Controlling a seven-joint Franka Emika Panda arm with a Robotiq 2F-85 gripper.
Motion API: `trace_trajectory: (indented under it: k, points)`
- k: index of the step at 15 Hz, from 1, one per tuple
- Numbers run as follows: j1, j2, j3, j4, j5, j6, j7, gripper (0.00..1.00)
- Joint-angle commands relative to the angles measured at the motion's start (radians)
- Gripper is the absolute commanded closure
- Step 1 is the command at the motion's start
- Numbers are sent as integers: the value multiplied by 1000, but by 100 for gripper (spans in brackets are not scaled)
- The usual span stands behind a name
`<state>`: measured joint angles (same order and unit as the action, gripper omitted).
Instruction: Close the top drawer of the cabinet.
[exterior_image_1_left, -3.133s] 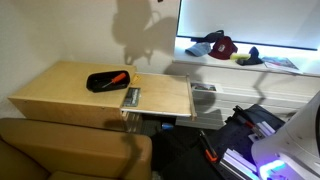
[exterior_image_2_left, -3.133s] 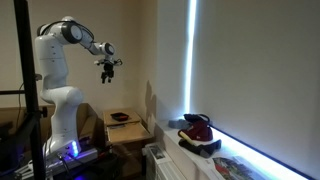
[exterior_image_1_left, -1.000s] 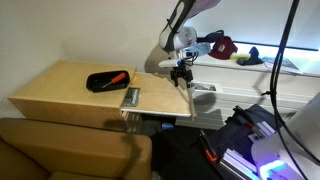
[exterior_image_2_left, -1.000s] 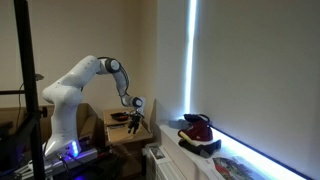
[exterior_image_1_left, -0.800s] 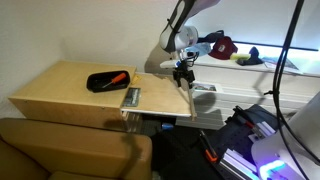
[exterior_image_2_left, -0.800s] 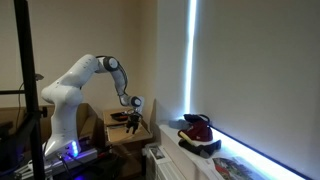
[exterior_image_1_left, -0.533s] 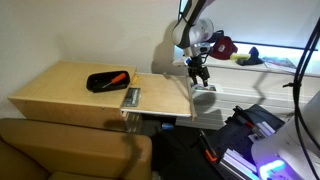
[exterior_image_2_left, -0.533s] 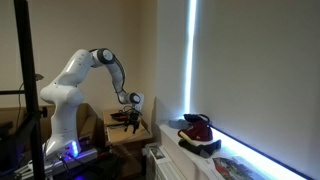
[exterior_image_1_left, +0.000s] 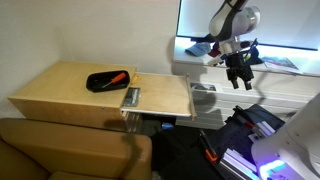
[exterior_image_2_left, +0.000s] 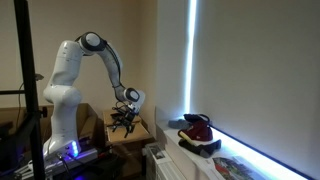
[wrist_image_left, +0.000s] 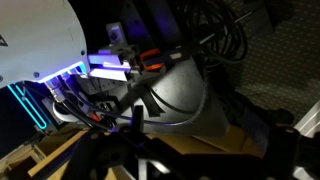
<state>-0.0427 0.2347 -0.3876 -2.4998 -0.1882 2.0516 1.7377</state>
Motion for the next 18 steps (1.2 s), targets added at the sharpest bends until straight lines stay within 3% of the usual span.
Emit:
trace_trajectory:
  k: [1, 4, 5, 6, 10, 11, 18]
  points:
    - [-147, -124, -34, -155, 3, 172, -78, 0]
    - [-211, -190, -40, -193, 16, 294, -146, 0]
    - [-225, -239, -37, -194, 40, 269, -173, 0]
    - [-218, -136, -25, -148, 11, 246, -121, 0]
    - [-238, -216, -14, -162, 23, 247, -142, 0]
    - [-236, -180, -10, -138, 12, 227, -128, 0]
    - [-96, 181, 152, -21, 197, 500, -19, 0]
